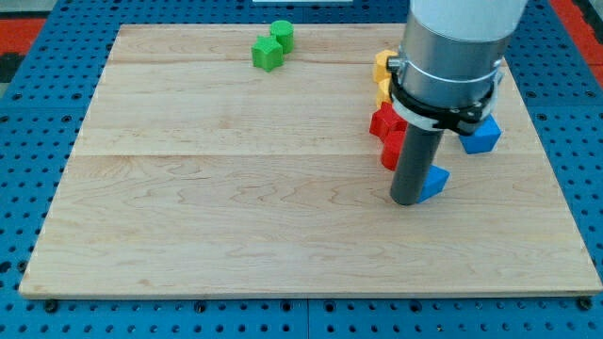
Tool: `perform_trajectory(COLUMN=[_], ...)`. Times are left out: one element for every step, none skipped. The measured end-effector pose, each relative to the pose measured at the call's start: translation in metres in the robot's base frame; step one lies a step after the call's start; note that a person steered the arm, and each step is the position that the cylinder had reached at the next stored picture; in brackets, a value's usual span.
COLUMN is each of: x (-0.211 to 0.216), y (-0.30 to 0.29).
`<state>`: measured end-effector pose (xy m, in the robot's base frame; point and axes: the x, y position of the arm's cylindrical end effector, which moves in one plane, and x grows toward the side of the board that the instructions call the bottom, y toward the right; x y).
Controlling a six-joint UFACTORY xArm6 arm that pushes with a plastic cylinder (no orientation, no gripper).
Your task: Push the yellow hexagon towards the bottom right
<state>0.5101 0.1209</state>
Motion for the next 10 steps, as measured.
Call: perform_trajectory(x=[-0.02, -0.032, -0.033, 0.008, -0.015, -0.087, -0.114, -0.195, -0.242, -0.25], y=[0.031, 0.056, 0.066, 0.074, 0.173, 0.223, 0.224, 0.202, 0.18, 0.128])
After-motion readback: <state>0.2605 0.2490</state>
